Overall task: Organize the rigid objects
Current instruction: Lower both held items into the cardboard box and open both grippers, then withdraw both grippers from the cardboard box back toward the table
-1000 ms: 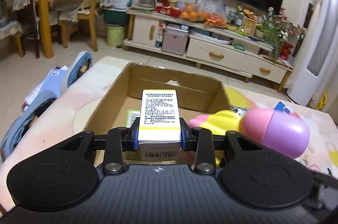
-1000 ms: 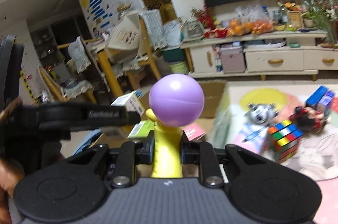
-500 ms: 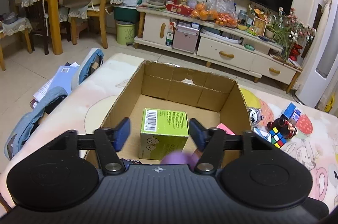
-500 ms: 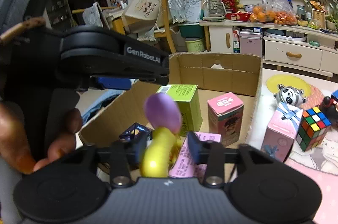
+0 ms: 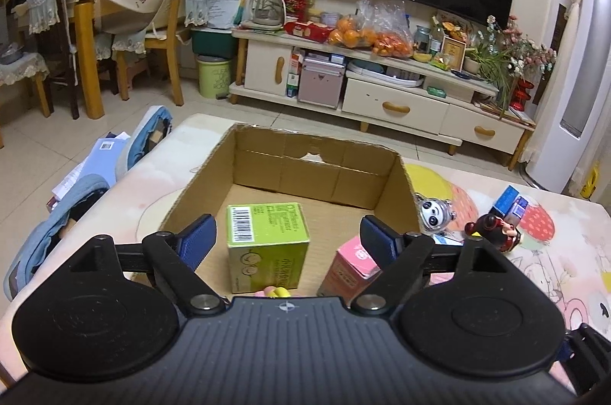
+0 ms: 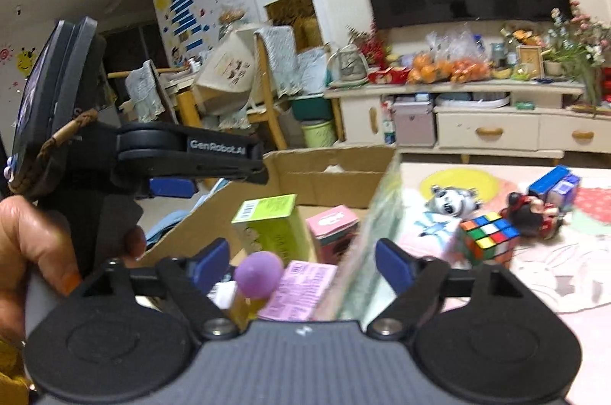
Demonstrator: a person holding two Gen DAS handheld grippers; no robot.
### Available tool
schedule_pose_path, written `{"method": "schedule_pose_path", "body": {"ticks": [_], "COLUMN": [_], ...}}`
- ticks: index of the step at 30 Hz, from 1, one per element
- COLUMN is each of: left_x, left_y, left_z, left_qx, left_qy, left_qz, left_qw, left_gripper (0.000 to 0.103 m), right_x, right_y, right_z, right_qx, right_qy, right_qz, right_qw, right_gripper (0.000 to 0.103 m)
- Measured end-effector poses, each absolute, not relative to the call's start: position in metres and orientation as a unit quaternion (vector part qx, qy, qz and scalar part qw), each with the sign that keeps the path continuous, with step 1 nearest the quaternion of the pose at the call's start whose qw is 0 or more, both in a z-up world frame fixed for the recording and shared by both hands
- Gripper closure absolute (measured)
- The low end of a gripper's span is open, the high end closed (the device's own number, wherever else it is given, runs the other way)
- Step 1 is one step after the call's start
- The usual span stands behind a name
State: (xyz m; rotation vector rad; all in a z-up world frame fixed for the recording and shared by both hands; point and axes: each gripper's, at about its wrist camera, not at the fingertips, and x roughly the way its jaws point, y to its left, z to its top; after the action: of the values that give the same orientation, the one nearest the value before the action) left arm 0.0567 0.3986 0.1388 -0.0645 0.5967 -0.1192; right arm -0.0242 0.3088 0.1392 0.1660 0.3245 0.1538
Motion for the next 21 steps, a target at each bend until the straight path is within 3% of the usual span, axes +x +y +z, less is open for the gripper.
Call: {"method": "schedule_pose_path", "body": {"ticks": [21], "left_x": [0.06], "left_y": [0.383], "left_z": [0.132], "left_qx": [-0.053], "left_qy": [0.265], "left_qz": [-0.112], "left_qw": [0.956], "left_gripper": [0.0], "right_x": [-0.029], "right_y": [0.241], "right_z": [0.106], "right_qx": [0.087], "right_qy": [0.147], "right_qz": [-0.033], "right_qw": [0.985], "right_gripper": [0.015]}}
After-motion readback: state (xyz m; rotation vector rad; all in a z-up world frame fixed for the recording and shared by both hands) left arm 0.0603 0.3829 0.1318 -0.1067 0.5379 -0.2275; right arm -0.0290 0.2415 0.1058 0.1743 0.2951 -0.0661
